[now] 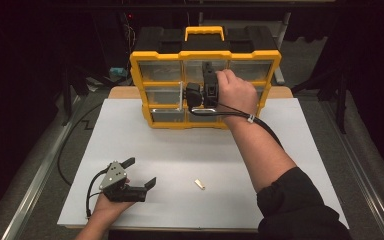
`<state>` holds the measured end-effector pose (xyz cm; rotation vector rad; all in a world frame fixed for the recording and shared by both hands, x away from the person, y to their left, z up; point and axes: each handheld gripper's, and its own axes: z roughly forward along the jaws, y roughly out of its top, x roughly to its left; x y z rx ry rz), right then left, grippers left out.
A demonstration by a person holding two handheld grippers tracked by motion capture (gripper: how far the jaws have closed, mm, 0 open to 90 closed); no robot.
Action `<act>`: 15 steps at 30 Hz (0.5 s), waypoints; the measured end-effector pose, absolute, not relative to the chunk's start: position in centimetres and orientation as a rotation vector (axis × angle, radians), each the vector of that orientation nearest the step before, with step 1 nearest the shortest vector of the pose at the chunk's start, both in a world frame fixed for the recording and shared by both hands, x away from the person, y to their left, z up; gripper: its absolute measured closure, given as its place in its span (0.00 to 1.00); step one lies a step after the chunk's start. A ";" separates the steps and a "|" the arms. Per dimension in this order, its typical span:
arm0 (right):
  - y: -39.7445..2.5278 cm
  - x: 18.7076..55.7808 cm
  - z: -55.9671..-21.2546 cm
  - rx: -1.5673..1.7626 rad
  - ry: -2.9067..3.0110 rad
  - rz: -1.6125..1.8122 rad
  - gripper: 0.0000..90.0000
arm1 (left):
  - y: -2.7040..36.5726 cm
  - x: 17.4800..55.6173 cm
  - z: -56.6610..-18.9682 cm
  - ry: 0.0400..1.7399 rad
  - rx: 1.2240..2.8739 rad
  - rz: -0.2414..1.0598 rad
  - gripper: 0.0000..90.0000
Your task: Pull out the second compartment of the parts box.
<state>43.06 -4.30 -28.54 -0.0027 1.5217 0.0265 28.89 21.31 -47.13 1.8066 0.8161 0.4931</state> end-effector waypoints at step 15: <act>-4.7 41.5 -27.2 0.017 1.595 0.070 0.57 | 21.1 28.8 -47.1 0.812 1.797 0.486 0.00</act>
